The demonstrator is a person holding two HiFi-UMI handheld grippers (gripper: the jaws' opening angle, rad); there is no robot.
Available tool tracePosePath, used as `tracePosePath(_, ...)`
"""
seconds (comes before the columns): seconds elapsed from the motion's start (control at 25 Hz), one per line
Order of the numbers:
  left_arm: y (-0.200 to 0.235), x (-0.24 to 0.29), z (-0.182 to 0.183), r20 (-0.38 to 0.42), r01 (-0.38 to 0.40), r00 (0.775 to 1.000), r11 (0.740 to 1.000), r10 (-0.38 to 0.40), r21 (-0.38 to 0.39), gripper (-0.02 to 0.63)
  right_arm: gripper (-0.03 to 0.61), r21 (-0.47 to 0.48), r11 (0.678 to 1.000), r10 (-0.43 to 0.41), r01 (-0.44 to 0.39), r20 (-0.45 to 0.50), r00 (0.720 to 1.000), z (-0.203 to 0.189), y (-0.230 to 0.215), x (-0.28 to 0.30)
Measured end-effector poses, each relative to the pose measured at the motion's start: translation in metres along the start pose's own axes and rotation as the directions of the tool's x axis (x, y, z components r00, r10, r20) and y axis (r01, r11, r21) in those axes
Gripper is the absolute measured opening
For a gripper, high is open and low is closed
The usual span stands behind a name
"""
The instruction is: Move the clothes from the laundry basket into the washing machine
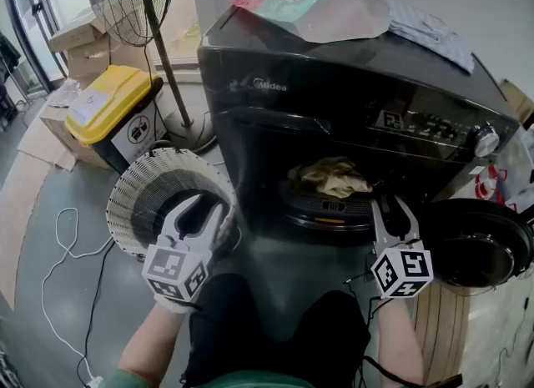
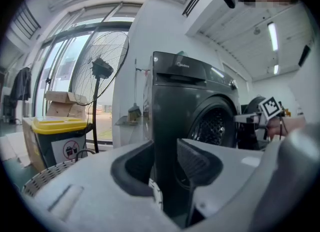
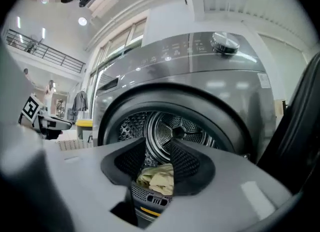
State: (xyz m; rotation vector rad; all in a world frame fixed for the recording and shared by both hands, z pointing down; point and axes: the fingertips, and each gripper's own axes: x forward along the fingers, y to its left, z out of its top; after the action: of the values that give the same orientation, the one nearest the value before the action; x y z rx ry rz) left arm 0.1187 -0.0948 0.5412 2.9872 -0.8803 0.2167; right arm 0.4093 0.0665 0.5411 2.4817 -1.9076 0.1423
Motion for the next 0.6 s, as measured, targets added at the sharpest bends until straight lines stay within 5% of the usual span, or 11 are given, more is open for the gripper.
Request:
tracePosePath(0.32,-0.004,-0.001,0.008,0.014,0.01,1.0,1.0,-0.01,0.008,0.14,0.09,0.094,0.995,-0.049,0.043,0.058,0.997,0.013,-0.008,-0.034)
tracePosePath(0.6,0.0,-0.01,0.019,0.034,0.002,0.999,1.0,-0.003,0.016,0.135,0.013,0.042,0.997,-0.071,0.068,0.092,0.993,0.024,-0.003,-0.047)
